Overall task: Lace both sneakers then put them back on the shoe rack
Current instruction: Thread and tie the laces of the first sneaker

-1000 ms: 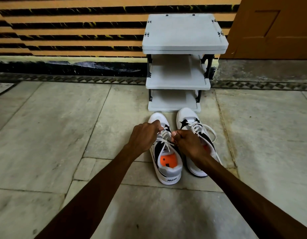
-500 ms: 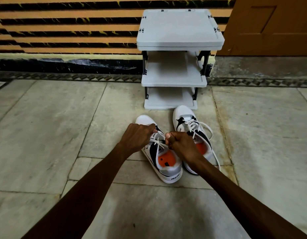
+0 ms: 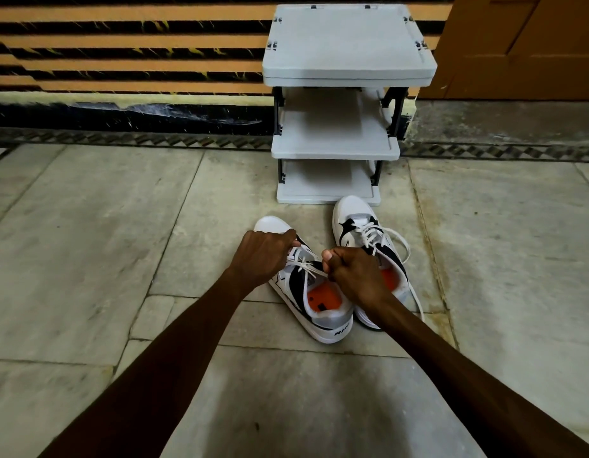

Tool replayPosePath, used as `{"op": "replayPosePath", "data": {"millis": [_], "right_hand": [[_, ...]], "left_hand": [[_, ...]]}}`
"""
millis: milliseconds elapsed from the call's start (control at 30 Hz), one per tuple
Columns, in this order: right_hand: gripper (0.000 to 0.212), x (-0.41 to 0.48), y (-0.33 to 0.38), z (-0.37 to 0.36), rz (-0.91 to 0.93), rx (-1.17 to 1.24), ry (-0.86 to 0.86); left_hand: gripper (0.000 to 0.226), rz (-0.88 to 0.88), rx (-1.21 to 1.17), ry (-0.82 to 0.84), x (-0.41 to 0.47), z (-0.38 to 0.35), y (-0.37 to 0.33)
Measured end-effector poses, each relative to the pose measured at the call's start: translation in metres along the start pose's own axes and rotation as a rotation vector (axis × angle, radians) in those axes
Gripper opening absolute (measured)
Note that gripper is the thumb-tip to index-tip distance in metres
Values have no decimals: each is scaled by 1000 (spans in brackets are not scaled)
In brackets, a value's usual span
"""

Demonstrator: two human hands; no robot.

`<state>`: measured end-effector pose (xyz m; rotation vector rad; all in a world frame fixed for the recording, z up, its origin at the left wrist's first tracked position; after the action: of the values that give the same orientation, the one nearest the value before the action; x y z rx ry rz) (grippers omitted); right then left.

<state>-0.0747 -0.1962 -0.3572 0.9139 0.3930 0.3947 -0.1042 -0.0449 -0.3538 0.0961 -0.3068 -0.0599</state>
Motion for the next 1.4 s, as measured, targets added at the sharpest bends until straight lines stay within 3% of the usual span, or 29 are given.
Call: {"op": "replayPosePath", "data": {"millis": [467,700,867,1100,1400], "right_hand": [[40,3,5,-4,-4,-184,60],[12,7,23,0,145,-364,130],[30,4,28,-8,211,-582,139],[34,3,32,-14,240,-764,314],[31,-8,31,-26,221,-598,53]], "left_hand": [[31,85,-69,68,0,-6,0],[25,351,-401,154,-13,-12,10],[26,548,-665,190,-32,-13,13],[43,909,-907,298,-62,-26,4],[36,905,-1072,282,-42,-33,22]]}}
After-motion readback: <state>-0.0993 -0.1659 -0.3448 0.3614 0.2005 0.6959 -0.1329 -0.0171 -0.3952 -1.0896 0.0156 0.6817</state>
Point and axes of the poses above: each hand's wrist, its own x-axis towards the middle knuckle, its own z-axis out of the back of the hand, y = z × x, the point moved 8 cm from there along x, towards the middle knuckle, and after that the axes turned 1 degree about -x, right-handed, at the moved point
